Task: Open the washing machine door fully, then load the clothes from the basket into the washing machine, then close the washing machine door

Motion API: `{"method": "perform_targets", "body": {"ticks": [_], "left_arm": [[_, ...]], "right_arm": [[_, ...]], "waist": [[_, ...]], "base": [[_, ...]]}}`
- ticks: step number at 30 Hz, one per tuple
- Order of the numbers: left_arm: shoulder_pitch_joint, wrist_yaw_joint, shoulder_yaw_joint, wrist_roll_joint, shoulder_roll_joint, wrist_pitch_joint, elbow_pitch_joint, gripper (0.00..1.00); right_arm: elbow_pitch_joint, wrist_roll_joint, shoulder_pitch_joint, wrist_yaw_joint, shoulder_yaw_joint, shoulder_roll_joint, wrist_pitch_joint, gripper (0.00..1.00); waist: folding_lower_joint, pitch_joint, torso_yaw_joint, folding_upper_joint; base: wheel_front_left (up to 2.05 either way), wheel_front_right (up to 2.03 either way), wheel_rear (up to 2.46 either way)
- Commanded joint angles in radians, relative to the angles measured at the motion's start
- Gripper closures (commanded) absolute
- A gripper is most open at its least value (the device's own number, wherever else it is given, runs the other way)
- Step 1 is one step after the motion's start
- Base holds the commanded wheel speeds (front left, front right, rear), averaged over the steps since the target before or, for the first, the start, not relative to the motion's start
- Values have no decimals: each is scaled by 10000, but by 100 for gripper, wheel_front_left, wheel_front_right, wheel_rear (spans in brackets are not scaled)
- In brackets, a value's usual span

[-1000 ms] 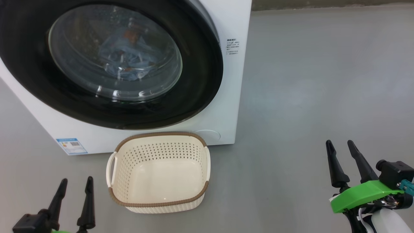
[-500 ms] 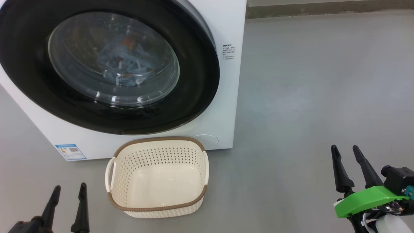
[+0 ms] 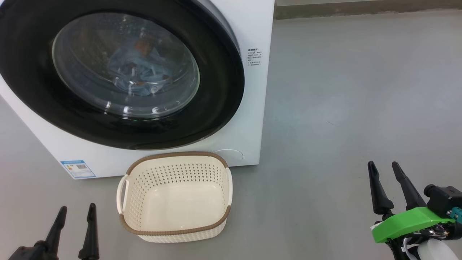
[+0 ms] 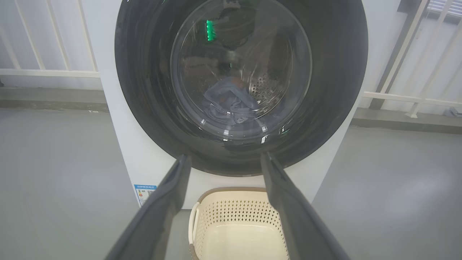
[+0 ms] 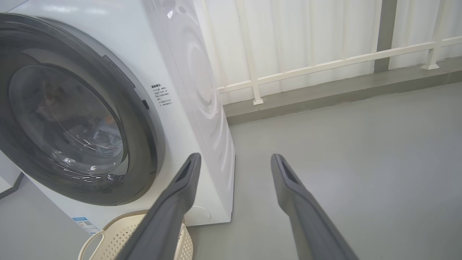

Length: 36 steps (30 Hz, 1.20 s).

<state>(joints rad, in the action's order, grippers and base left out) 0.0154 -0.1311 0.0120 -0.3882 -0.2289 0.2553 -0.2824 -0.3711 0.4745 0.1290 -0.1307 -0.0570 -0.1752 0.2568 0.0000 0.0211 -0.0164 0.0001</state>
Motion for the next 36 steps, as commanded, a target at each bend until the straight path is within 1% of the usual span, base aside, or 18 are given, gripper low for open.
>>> {"method": "perform_targets", "body": {"ticks": [1, 6, 7, 11, 14, 17, 22, 36], "left_arm": [[155, 4, -352, 63, -276, 65, 273, 0], [169, 4, -343, 51, -287, 65, 248, 0], [1, 0, 9, 0, -23, 0, -10, 100], [-43, 0, 138, -12, 308, -15, -454, 100], [-11, 0, 95, -300, 343, -111, -443, 100], [6, 0, 59, -593, 379, -202, -416, 100], [44, 4, 5, -1080, 438, -347, -383, 100], [164, 5, -146, -2446, 603, -752, -300, 100]], "right_arm": [[263, -80, -20, 0, -133, -106, 49, 0], [269, -83, -16, 0, -125, -92, 49, 0], [-4, 0, 0, 0, -2, 19, 0, 100], [-452, 21, -231, 0, -73, 300, -9, 100], [-417, 289, -224, 0, -24, 323, -103, 100], [-368, 561, -229, 0, 22, 345, -195, 100], [-304, 1014, -228, 0, 92, 383, -341, 100], [-120, 2281, -214, 0, 288, 489, -750, 100]], "waist": [[0, 10, 3, -1], [0, 24, 13, -1], [0, 25, 12, -1], [1, 25, 12, -1], [4, 18, 15, -1], [17, -2, 19, -1], [2, 1, 25, -1], [1, -21, 42, -1]], "base": [[0, 0, 0], [0, 0, 0], [0, 0, 0], [0, 0, 0], [0, 0, 0], [0, 0, 0], [0, 0, 0], [0, 0, 0]]}}
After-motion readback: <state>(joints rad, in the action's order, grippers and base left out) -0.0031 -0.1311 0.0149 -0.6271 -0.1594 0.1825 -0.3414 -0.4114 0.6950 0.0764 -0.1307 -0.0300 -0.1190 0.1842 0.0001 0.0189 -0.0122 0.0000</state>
